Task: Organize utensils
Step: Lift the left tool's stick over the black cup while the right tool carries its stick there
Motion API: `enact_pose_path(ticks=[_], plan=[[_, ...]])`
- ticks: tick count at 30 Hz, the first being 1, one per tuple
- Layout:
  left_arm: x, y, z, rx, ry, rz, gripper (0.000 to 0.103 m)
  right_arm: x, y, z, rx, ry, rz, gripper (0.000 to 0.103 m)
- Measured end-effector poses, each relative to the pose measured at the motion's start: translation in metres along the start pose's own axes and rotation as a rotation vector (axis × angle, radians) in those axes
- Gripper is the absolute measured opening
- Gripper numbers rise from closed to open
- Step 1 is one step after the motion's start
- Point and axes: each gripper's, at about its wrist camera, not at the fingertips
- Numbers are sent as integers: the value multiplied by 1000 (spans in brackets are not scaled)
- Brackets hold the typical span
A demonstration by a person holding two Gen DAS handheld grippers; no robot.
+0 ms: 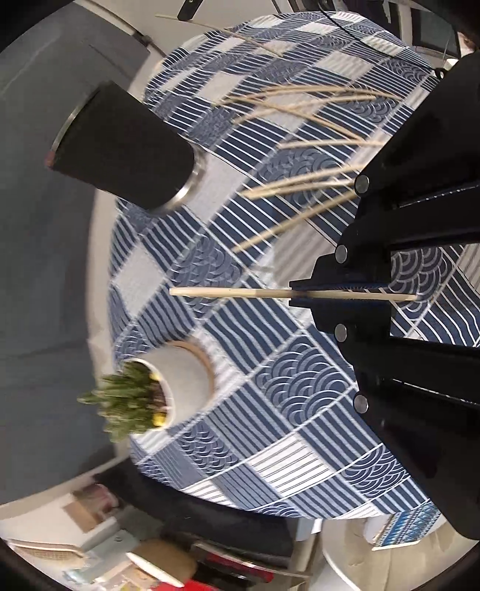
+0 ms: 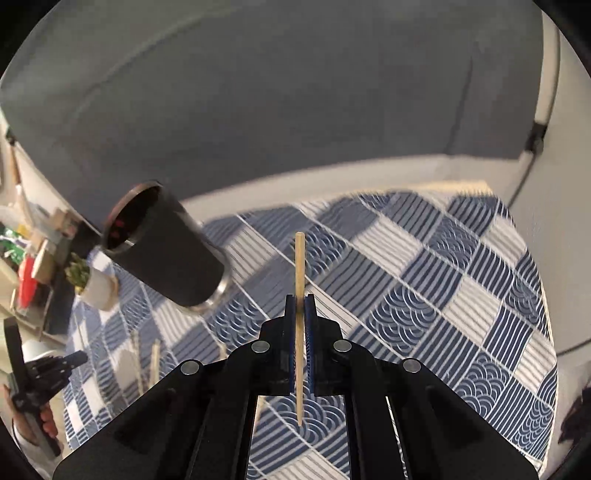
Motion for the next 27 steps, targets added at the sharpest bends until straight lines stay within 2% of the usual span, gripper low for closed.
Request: enact_pose_path(ticks=[5, 12, 16, 18, 20, 27], plan=[[11, -24, 22, 67, 21, -29, 2, -30, -26, 18, 80, -57, 45, 5], [30, -48, 48, 143, 65, -16, 1, -66, -52, 41, 163, -123, 104, 5], [29, -39, 52, 113, 61, -28, 1, -75, -55, 43, 161, -129, 140, 5], [27, -28, 52, 81, 50, -41, 7, -78, -54, 43, 156, -141, 144, 5], [27, -15, 48, 60, 62, -26, 7, -80, -52, 41, 154, -144, 142, 5], [19, 41, 27, -77, 53, -24, 9, -79, -50, 35, 139, -140, 184, 5]])
Point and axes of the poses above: each gripper's, at about its wrist camera, not at the fingertips, and y roughly the way its jaws point, x to its right, z to its top, and after that the axes turned 4 degrees about z, right-handed
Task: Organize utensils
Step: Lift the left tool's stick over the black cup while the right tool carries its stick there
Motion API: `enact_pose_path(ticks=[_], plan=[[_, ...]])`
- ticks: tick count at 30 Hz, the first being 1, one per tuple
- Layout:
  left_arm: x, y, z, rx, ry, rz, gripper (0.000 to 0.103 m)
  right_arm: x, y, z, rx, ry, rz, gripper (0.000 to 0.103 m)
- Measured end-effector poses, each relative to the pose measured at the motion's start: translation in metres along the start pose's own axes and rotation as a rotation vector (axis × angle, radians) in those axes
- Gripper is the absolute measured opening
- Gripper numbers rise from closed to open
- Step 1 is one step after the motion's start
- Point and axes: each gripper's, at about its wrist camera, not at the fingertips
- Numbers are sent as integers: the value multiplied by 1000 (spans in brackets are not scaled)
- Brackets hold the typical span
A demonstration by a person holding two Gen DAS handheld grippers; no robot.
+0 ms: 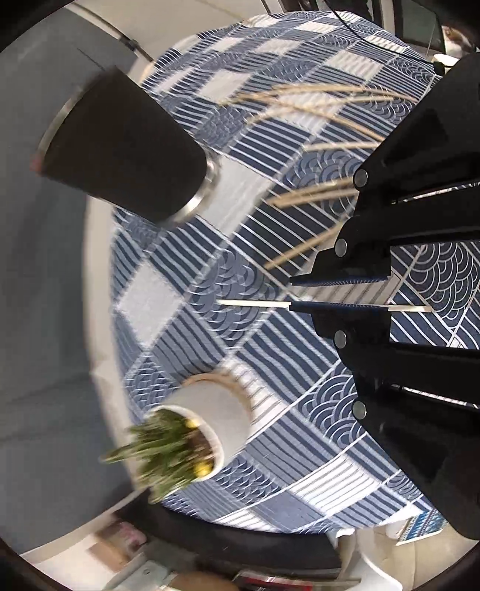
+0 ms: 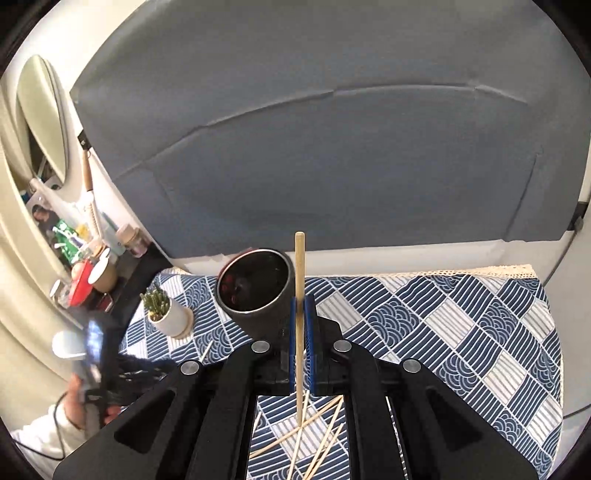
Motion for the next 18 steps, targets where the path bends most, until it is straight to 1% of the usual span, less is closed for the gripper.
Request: enact_pose_path(ticks=[2, 4, 7, 9, 13, 14, 15, 16, 18], plan=[[-2, 16, -6, -47, -8, -9, 9, 0, -1, -1, 0, 4, 8, 5], [-2, 26, -9, -76, -4, -2, 10, 0, -3, -2, 4, 10, 12, 5], [-3, 40, -12, -112, -3, 0, 16, 0, -6, -1, 12, 21, 18, 5], [-2, 46, -13, -129, -6, -5, 18, 0, -8, -1, 9, 24, 34, 5], [0, 50, -11, -120, 10, 4, 18, -4, -12, -1, 12, 11, 33, 5], [0, 51, -10, -118, 9, 13, 13, -4, -13, -1, 15, 12, 33, 5], [0, 52, -9, -112, 7, 20, 7, -5, -14, -1, 16, 13, 35, 5], [-2, 52, -9, -105, -4, 4, 5, -5, -15, -1, 21, 17, 37, 5], [-3, 53, -8, -104, 16, 5, 5, -4, -17, 0, 26, 24, 39, 5]])
Point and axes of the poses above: each gripper's, at about its wrist camera, not at the fingertips, and y roughly the way its jaws point, x to its right, z to its top, and after that the axes turned 4 degrees about z, right-handed
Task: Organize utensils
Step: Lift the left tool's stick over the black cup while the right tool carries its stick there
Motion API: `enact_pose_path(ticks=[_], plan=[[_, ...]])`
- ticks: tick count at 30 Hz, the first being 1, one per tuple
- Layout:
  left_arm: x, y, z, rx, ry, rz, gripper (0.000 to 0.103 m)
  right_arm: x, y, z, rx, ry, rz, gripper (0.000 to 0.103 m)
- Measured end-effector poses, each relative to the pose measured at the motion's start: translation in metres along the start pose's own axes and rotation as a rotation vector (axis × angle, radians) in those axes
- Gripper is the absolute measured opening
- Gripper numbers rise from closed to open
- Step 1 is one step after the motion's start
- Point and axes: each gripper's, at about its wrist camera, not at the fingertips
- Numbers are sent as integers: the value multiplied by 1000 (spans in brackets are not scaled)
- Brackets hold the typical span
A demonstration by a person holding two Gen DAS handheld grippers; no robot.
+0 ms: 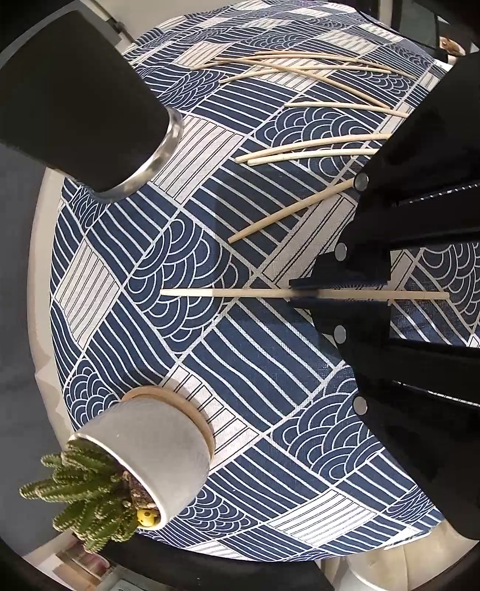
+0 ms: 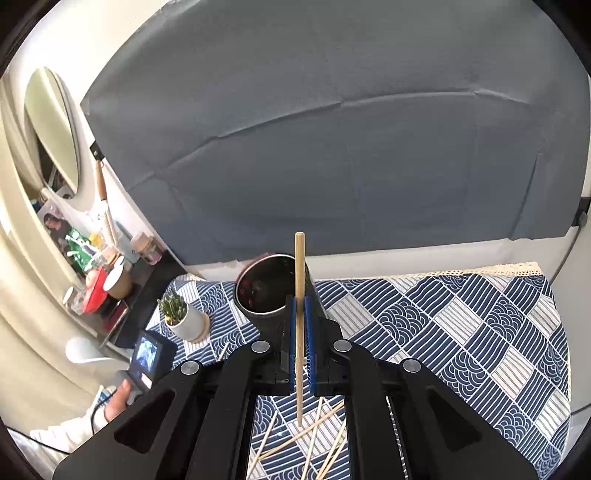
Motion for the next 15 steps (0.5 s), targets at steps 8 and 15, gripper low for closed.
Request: enact_pose_path(ticks=[8, 15], plan=[[1, -13, -1, 30, 16, 22, 4, -8, -7, 6, 25, -8, 12, 5], [1, -74, 17, 176, 9, -2, 5, -16, -6, 19, 45, -42, 24, 5]])
Point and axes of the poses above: each gripper's, at about its wrist camera, not at the fingertips, and y roughly the way its jaws point, x to its right, z to its top, and after that the axes turned 4 degrees about z, right-handed
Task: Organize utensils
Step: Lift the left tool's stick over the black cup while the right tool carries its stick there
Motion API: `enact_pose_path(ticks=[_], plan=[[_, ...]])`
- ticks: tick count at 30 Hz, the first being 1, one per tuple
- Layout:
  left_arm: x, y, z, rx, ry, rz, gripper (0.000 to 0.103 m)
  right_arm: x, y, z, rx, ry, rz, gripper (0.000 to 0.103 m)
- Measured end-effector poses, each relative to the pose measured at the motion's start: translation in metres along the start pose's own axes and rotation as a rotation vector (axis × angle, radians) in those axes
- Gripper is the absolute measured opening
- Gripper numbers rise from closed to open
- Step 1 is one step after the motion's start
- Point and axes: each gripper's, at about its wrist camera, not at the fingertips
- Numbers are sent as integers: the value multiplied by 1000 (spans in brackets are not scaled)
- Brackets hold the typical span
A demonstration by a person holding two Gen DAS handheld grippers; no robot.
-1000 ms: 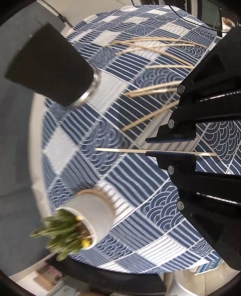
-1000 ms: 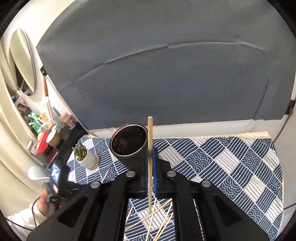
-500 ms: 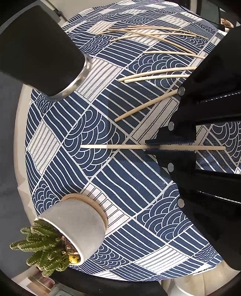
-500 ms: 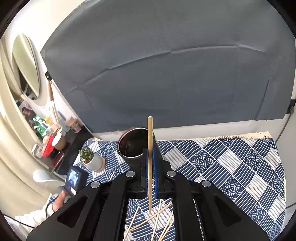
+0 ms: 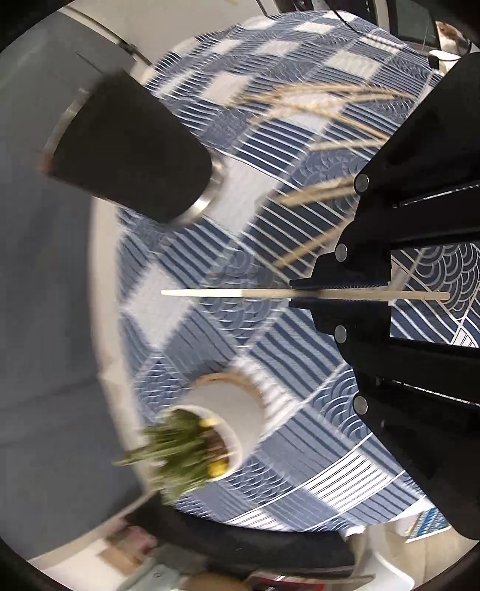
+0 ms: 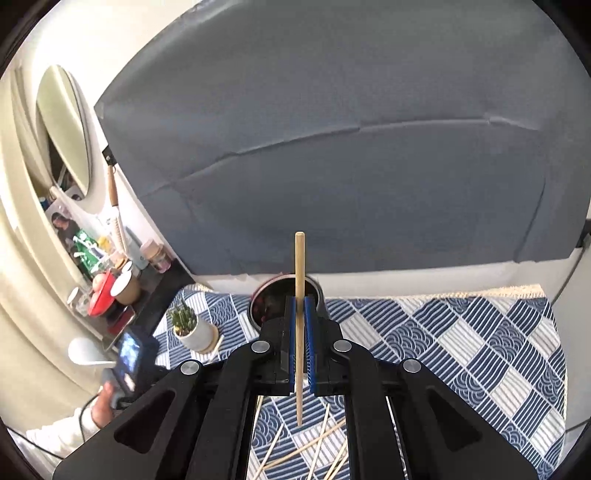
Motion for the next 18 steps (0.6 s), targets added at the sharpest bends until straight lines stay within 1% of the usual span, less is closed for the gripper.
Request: enact_pose_path(ticks=[1, 3, 5, 7, 10, 12, 14, 16, 18], plan=[[1, -7, 9, 28, -2, 9, 5, 0, 1, 2, 5, 4, 11, 5], [6, -23, 25, 71, -6, -17, 5, -1, 2, 6, 15, 0, 16, 5], [9, -41, 39, 127, 4, -17, 5, -2, 4, 11, 24, -6, 29, 5], [15, -53, 56, 162, -4, -35, 5, -2, 7, 16, 35, -10, 41, 5], [25, -76, 80, 243, 8, -58, 5, -5, 11, 24, 56, -22, 58, 5], [32, -88, 92, 282, 14, -79, 5, -5, 14, 30, 72, -23, 62, 5], [39, -97, 105, 326, 18, -87, 5, -5, 15, 35, 110, -20, 73, 5], [45, -106, 117, 373, 21, -127, 5, -7, 16, 42, 146, -26, 90, 5], [51, -113, 123, 421, 19, -132, 5, -8, 17, 48, 179, -35, 111, 5]])
Point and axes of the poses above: each gripper's, at about its wrist camera, not at the fingertips, and y roughly the way its jaws point, x to its right, z to its top, and after that the axes turned 4 degrees about z, right-handed
